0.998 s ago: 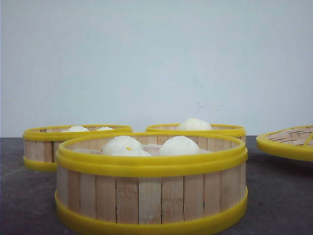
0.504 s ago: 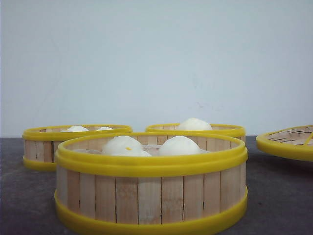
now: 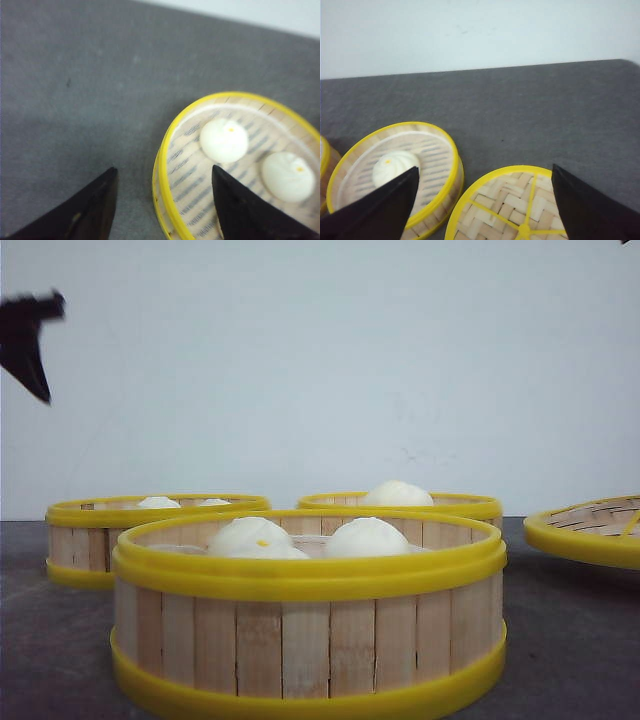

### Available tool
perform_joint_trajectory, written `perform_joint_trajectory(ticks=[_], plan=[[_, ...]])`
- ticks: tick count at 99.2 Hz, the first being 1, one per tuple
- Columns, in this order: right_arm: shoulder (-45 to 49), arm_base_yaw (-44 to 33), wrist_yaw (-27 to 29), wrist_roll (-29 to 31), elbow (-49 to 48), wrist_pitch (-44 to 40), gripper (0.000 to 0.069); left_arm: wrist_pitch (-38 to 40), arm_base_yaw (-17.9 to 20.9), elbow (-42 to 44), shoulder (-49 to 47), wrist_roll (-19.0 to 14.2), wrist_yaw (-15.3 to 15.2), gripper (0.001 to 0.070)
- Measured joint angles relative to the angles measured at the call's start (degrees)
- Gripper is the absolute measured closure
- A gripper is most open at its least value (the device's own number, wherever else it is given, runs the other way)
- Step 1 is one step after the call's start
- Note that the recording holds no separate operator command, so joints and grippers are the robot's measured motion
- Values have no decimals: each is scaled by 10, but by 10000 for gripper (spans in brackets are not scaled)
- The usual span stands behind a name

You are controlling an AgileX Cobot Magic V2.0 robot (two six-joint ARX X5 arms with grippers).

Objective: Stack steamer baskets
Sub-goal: 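Move the left gripper down to the rim of the farther bun basket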

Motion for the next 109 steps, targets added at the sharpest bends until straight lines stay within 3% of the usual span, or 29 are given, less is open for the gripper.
perform_joint_trajectory(ticks=[36, 68, 88, 102, 109], plan=[[4, 11, 0, 0, 0, 0, 164, -75, -12, 138, 197, 1, 0, 311], [4, 11, 0, 0, 0, 0, 164, -102, -18, 157, 275, 3, -2, 322], [4, 11, 0, 0, 0, 0, 164, -105, -18, 157, 286, 5, -3, 454], [4, 11, 0, 0, 0, 0, 164, -101, -20, 158, 287, 4, 0, 628], [4, 11, 0, 0, 0, 0, 164, -104, -21, 159, 287, -2, -4, 669]])
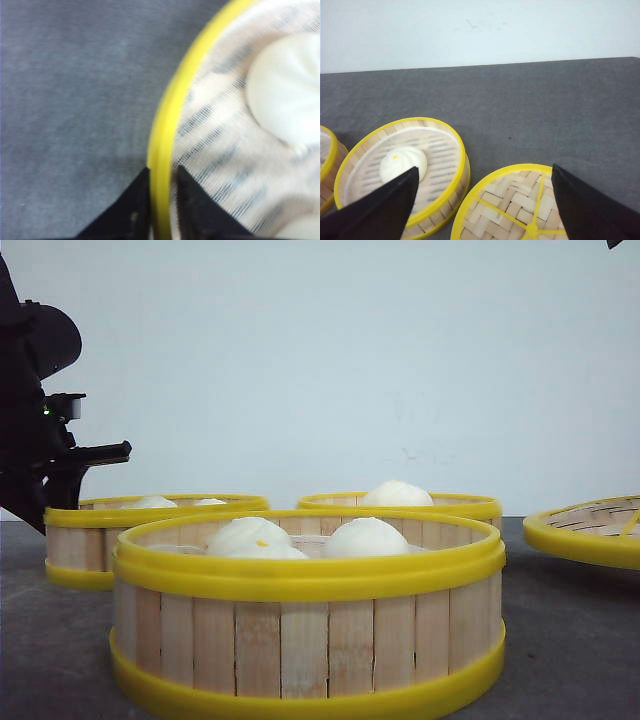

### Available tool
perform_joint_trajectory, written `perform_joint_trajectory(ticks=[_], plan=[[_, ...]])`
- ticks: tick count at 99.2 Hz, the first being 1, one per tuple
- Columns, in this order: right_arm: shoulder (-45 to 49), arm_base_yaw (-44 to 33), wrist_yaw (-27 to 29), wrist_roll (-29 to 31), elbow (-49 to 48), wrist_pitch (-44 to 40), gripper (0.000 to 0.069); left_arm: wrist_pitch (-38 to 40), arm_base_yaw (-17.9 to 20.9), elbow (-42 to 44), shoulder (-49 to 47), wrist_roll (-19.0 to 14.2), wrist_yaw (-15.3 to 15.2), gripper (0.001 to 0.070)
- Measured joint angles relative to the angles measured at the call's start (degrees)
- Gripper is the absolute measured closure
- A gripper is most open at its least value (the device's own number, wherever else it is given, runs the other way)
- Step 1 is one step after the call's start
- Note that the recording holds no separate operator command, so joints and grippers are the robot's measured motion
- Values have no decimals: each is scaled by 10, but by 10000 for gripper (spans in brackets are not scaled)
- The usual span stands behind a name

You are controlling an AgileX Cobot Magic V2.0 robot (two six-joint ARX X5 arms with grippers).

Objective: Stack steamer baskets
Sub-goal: 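Move the left gripper down to the rim of the farther bun basket, then grip the rim, lift the basket and carry it over the front basket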

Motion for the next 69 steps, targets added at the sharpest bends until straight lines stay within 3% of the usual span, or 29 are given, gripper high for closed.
perform_joint_trajectory(ticks=[29, 50, 62, 69], plan=[[0, 1, 0, 0, 0, -7, 164, -6, 3, 5, 0, -13, 9, 683], [0, 1, 0, 0, 0, -12, 164, -23, 18, 20, -9, -34, 79, 685], [0, 1, 0, 0, 0, -14, 164, -40, 29, 31, -52, -34, 100, 685], [0, 1, 0, 0, 0, -14, 164, -55, 43, 46, -87, -35, 135, 685]])
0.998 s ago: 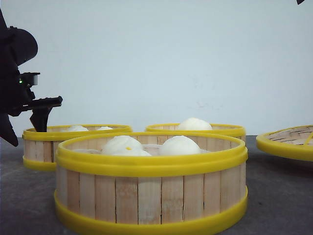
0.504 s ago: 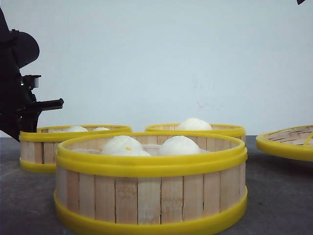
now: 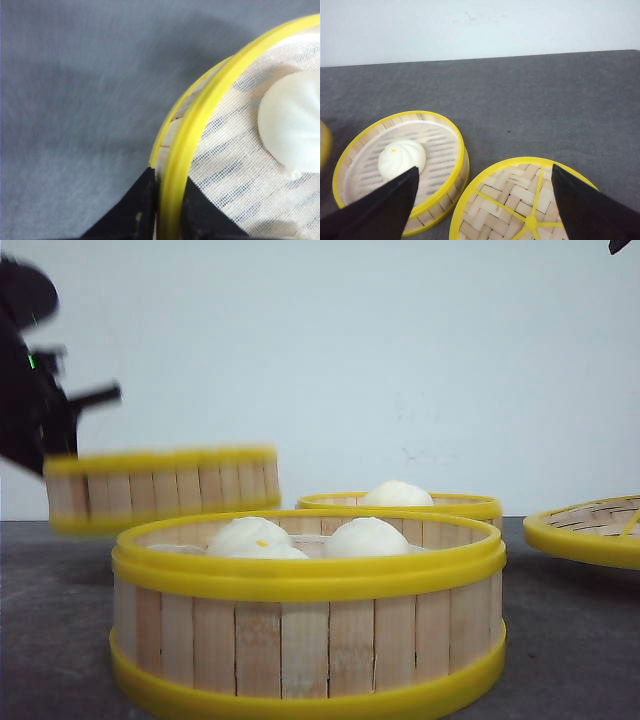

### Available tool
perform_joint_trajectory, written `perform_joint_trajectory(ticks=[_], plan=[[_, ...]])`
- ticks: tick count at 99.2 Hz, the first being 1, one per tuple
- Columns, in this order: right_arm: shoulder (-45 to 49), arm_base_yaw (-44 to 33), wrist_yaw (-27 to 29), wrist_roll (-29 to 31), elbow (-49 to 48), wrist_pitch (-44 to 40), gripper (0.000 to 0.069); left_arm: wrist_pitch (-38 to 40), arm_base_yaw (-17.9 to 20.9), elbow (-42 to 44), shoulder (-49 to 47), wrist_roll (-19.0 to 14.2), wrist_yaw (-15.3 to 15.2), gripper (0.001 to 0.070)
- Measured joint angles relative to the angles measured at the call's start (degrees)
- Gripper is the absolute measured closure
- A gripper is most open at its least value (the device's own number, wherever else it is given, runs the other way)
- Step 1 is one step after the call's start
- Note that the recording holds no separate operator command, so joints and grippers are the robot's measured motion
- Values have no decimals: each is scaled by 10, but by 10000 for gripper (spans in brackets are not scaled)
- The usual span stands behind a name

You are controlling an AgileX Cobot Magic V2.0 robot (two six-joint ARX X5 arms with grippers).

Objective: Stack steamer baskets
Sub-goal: 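Grip the rim, lift the basket and carry it over the front basket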

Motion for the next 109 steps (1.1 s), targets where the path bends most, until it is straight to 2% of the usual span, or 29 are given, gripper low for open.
perform_joint_trajectory(ticks=[8, 19, 29, 47, 65, 78, 96, 109], plan=[[0, 0, 0, 0, 0, 0, 164, -19, 18, 17, -46, 0, 45, 685], [0, 0, 0, 0, 0, 0, 164, -71, 23, 19, -102, 9, 76, 685], [0, 0, 0, 0, 0, -1, 164, -123, 1, 19, -129, 42, 96, 685], [-3, 0, 0, 0, 0, -4, 164, -175, -75, 19, -149, 93, 98, 685], [-18, 0, 0, 0, 0, -7, 164, -184, -167, 18, -148, 124, 97, 685], [-27, 0, 0, 0, 0, -8, 164, -180, -223, 18, -126, 134, 95, 685], [-32, 0, 0, 0, 0, -11, 164, -181, -260, 18, -63, 147, 53, 685], [-32, 0, 0, 0, 0, -13, 164, -169, -275, 17, -30, 151, 48, 685]])
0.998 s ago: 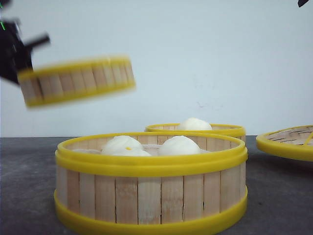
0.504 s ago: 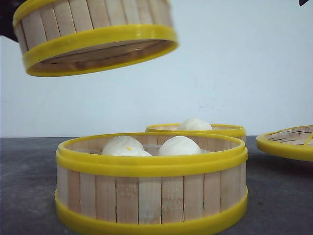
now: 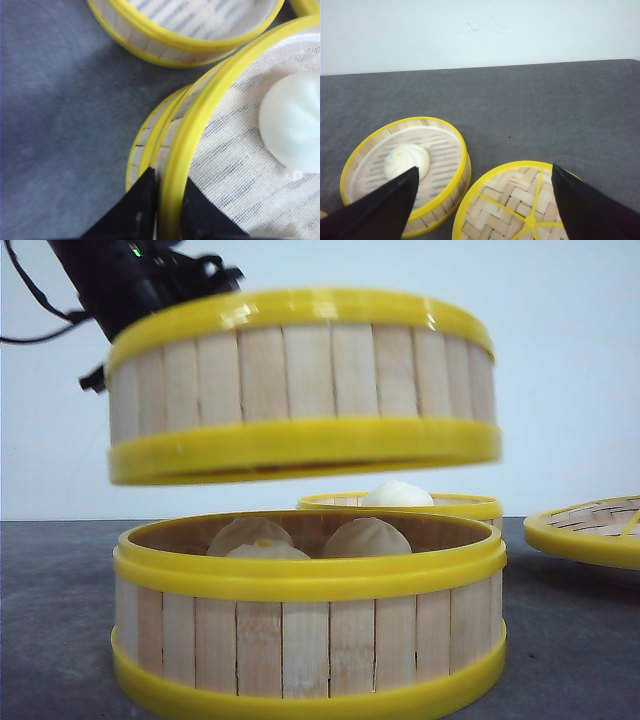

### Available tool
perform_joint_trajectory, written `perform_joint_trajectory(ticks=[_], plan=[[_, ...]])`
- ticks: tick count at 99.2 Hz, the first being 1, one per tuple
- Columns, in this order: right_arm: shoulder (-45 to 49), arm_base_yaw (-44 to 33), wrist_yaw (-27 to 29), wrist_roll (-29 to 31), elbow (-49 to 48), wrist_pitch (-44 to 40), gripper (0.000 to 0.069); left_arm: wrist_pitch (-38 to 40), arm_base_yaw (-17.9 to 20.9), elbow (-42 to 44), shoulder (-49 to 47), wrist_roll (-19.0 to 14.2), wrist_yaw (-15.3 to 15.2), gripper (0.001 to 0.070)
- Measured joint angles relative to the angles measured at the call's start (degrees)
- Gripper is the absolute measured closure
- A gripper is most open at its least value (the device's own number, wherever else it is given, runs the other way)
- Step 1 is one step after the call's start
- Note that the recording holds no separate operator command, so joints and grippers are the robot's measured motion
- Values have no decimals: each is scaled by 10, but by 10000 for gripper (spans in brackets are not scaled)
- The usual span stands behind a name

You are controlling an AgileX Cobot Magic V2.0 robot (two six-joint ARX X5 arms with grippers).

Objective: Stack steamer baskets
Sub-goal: 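Grip the rim, lift the basket and carry it over the front basket, then lower the basket onto the front basket and open the left gripper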

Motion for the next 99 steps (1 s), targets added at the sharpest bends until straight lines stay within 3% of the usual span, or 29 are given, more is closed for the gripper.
perform_joint_trajectory(ticks=[16, 48, 99], plan=[[0, 0, 0, 0, 0, -4, 164, 6, -20, 0, 17, 7, -21, 685], [0, 0, 0, 0, 0, -5, 164, 21, -23, 0, 32, 19, -48, 685], [0, 0, 0, 0, 0, -5, 164, 13, -22, -7, 33, 22, -46, 685]])
